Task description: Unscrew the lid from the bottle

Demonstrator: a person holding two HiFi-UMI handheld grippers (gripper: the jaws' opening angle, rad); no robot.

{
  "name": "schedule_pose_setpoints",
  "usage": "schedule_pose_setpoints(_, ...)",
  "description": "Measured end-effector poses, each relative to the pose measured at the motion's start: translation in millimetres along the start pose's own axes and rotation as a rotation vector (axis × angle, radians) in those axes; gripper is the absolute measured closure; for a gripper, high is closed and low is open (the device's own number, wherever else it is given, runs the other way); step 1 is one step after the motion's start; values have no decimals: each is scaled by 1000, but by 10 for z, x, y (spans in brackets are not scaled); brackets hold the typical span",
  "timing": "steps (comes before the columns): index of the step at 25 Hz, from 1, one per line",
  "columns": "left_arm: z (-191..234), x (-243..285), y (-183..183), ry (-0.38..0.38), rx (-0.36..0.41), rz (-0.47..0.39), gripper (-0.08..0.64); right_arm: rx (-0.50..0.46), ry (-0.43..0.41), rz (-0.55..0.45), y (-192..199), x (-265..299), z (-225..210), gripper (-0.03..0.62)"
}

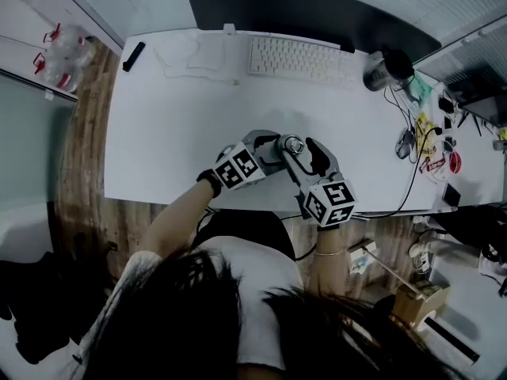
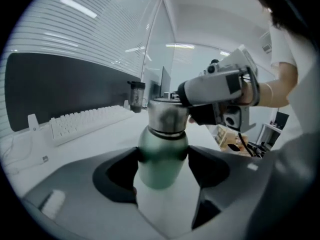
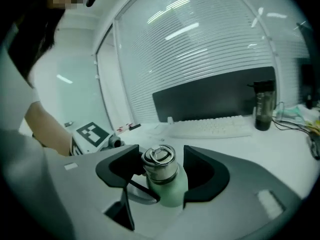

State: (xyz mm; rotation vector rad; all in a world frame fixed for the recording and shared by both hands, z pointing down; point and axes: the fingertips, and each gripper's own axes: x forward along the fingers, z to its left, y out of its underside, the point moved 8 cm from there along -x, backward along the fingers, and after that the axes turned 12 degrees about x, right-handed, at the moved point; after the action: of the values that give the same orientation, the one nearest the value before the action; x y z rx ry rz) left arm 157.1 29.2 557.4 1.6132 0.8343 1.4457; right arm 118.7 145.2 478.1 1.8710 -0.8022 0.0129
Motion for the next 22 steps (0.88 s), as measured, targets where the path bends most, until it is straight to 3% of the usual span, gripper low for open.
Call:
schedule_pose_setpoints(4, -58, 16, -19, -46, -19, 11, 192, 44, 129, -78, 100, -19, 71, 337)
schedule_pose_setpoints(8, -87, 21, -30, -82, -41, 12, 192, 29, 159, -88, 153, 31, 102, 338)
schedule_pose_setpoints(15, -83, 23, -27, -86, -42, 15, 193, -36, 115, -65, 153, 90, 59, 341)
schedule_pose_setpoints(22, -80, 11, -20, -65, -29, 10, 194, -49, 5, -32, 156, 53, -17, 350)
